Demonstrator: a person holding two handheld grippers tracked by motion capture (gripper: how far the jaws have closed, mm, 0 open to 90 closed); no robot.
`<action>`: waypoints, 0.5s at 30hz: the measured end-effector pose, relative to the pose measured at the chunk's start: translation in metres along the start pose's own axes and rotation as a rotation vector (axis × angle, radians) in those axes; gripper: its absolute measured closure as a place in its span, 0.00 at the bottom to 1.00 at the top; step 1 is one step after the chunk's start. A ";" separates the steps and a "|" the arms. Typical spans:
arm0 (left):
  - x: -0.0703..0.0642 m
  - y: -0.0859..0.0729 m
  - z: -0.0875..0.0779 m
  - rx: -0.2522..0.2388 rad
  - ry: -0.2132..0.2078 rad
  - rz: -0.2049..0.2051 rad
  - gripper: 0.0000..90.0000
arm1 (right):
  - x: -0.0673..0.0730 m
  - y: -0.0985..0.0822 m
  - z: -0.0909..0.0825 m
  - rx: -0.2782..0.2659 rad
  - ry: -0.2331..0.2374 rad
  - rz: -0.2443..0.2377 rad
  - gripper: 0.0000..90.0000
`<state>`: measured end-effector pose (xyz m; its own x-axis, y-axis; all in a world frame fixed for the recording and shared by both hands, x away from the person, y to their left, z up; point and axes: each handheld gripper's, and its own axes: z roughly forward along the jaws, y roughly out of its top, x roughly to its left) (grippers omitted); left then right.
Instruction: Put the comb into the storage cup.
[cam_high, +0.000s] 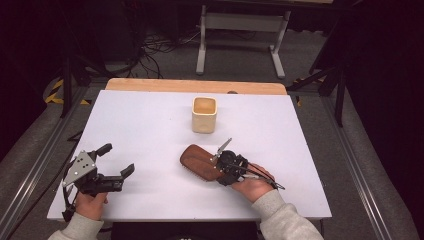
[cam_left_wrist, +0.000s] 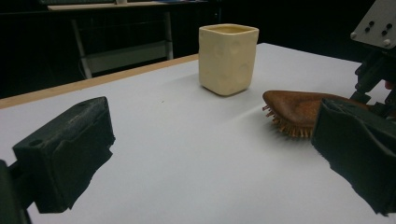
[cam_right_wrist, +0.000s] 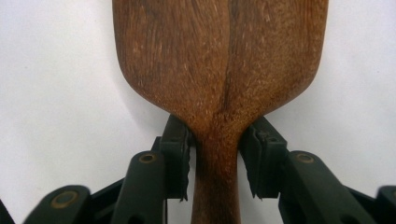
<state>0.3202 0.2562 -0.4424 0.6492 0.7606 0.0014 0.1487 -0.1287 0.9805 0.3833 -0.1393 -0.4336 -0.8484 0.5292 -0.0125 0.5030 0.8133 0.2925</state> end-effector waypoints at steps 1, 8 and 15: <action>0.000 0.000 0.000 -0.002 0.002 0.001 0.00 | 0.000 0.000 0.000 0.001 0.000 0.002 0.74; 0.001 -0.002 0.001 -0.009 -0.018 -0.014 0.00 | 0.000 -0.002 0.000 0.001 0.002 0.000 0.79; 0.002 -0.001 0.002 0.010 -0.046 -0.041 0.00 | 0.000 -0.002 0.000 0.003 0.003 -0.011 0.80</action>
<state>0.3227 0.2569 -0.4441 0.6760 0.7353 -0.0476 0.1829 -0.1049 0.9775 0.3827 -0.1412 -0.4340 -0.8545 0.5193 -0.0127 0.4939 0.8198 0.2899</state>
